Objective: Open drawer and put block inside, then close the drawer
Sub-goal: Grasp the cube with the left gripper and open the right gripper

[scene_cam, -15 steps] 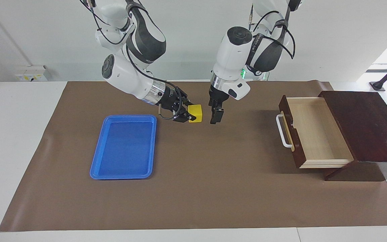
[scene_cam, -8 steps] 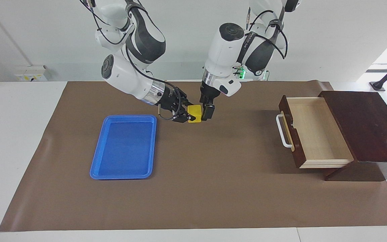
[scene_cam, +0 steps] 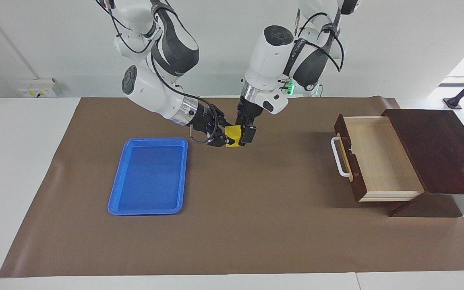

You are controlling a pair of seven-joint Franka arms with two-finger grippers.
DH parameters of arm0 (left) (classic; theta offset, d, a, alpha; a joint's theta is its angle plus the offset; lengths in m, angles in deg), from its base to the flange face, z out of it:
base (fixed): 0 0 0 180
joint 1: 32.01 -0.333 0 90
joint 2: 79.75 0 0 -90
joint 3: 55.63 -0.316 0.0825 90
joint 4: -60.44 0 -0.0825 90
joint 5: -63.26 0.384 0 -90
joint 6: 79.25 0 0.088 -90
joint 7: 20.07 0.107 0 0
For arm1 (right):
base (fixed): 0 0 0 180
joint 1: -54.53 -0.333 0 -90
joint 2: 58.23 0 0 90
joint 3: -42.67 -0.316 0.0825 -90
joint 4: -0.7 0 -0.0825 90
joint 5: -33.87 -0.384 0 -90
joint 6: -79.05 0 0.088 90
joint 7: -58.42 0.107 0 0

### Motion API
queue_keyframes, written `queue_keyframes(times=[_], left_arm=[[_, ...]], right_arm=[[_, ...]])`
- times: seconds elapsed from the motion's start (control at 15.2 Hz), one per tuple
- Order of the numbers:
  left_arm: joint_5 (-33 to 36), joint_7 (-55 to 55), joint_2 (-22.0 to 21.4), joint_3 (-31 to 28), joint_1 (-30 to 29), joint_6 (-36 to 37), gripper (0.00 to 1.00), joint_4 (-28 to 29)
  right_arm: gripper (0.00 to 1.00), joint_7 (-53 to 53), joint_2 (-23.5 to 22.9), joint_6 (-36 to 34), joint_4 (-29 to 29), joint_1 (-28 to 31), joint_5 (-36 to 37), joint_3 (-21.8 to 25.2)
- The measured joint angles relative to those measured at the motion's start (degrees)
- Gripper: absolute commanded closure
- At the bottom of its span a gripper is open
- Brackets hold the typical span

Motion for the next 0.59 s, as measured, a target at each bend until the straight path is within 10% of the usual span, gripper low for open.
queue_keyframes(times=[0.26, 0.59], left_arm=[[-0.2, -0.4, 0.3, -0.3, 0.2, -1.2, 0.96, -0.1], [-0.2, -0.4, 0.3, -0.3, 0.2, -1.0, 1.0, -0.1]], right_arm=[[1.0, -0.5, 0.0, -0.1, -0.2, 0.0, 0.2, -0.1], [0.98, -0.4, 0.0, 0.0, -0.3, -0.1, 0.3, -0.1]])
